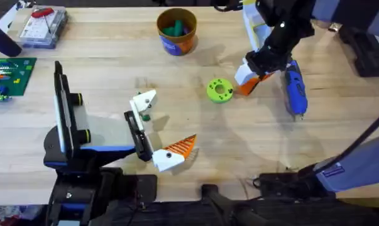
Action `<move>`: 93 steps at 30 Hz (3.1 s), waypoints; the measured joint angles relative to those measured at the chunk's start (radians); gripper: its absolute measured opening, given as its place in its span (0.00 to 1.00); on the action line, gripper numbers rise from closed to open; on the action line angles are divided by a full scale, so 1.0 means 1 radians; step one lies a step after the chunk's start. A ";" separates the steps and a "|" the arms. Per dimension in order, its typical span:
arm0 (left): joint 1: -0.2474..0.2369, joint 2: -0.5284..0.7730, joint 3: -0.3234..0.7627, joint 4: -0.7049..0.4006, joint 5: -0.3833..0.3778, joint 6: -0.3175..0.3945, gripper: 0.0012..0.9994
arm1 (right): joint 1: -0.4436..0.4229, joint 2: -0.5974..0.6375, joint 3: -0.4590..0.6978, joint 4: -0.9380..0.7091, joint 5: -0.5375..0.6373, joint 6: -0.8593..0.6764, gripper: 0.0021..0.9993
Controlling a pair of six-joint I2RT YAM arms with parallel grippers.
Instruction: Pick up the gripper from the table and insert it into the empty holder that is missing its gripper. Then pick up a screw, insert it into the mounting hole, and use the screwdriver to tighten it. Finally, clean up the table by picking up the vegetable and placing it into the bucket.
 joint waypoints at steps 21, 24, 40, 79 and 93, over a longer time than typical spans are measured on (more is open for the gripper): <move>0.000 0.000 0.000 0.000 0.000 0.000 0.99 | 0.000 -0.134 -0.138 0.109 0.001 -0.070 0.64; 0.000 0.000 0.000 0.000 0.000 0.000 0.99 | 0.000 -0.123 -0.138 0.113 0.001 -0.073 0.64; 0.000 0.000 0.000 0.000 0.000 0.000 0.99 | 0.000 -0.076 -0.140 0.119 0.001 -0.084 0.43; 0.000 0.000 0.000 0.000 0.000 0.000 0.99 | 0.000 -0.319 0.111 -0.088 -0.094 0.079 0.01; 0.000 0.000 0.000 0.000 0.000 0.000 0.99 | 0.000 -0.346 0.040 0.164 -0.425 0.095 0.01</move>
